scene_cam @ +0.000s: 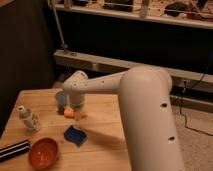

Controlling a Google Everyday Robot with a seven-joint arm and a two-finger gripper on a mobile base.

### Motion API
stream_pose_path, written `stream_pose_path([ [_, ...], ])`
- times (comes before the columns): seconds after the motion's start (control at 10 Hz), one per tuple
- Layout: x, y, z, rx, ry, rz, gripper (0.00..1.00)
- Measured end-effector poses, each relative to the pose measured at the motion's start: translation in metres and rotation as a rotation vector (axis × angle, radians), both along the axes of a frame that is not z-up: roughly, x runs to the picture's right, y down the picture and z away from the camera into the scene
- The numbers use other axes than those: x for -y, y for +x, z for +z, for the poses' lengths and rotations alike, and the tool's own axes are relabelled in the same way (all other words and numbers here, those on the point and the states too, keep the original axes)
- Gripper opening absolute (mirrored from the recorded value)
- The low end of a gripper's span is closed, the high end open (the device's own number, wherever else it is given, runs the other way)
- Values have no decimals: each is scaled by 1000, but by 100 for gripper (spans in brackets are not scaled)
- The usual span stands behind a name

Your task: Drag the pepper across the table

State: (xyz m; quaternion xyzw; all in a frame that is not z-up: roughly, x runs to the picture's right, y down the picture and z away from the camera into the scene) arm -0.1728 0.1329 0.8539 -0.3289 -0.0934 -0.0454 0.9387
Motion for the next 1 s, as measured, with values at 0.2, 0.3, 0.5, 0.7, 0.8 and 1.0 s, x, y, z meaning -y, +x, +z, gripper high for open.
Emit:
stream_pose_path([
  [0.2, 0, 1, 9, -8, -4, 4, 65],
  [0.3, 1, 1, 13, -13, -5, 8, 65],
  [0.5, 1, 4, 19, -24, -13, 19, 59],
  [0.7, 1, 6, 22, -31, -21, 24, 47],
  [0.8, 0, 7, 23, -34, -27, 24, 46],
  [1.0, 1, 8, 24, -37, -34, 23, 46],
])
